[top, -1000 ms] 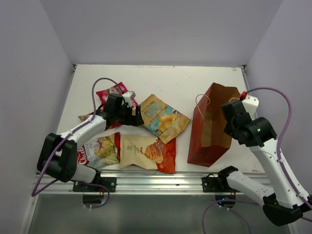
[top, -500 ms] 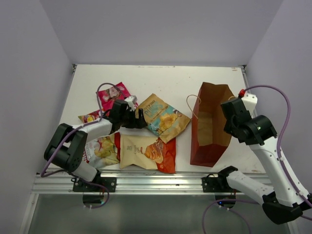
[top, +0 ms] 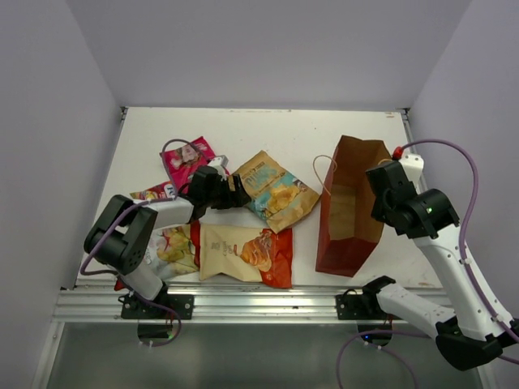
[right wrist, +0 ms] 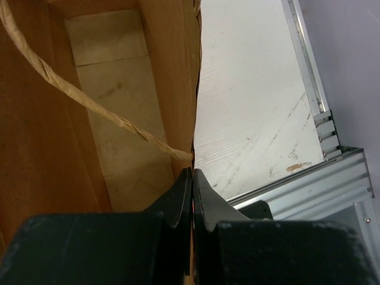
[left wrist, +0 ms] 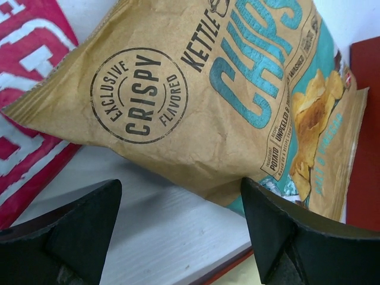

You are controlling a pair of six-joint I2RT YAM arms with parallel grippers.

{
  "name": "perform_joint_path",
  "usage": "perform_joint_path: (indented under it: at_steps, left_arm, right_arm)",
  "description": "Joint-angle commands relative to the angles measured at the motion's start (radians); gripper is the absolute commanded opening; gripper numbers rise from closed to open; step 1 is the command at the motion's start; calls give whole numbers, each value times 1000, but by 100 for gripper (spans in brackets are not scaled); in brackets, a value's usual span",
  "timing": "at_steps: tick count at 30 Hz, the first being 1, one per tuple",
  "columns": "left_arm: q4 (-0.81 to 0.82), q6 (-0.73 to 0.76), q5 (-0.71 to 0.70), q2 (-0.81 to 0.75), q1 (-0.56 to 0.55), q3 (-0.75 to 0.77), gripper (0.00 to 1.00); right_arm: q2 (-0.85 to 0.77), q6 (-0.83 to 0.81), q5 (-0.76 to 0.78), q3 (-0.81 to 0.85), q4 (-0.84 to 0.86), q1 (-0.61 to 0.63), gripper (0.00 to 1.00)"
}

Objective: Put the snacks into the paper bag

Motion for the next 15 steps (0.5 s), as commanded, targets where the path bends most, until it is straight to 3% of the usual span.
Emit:
perform_joint_path:
  at_steps: [1, 5, 6, 11, 15]
  left_arm:
    - [133, -84, -24, 42, -8, 37, 86]
    - [170, -138, -45, 73, -17, 60, 82]
    - [171, -144, -52, 85, -22, 77, 73]
    - [231, -210, -30, 195, -22, 141, 47]
    - [248, -238, -19, 246, -31, 209, 0]
  right_arm:
    - [3, -31, -17, 22, -171, -4, 0]
    - [10, -51, -30, 22, -162, -4, 0]
    - [13, -54, -33, 21, -157, -4, 0]
    - [27, -79, -63, 11, -126, -4, 0]
    - [32, -92, -74, 5, -117, -2, 0]
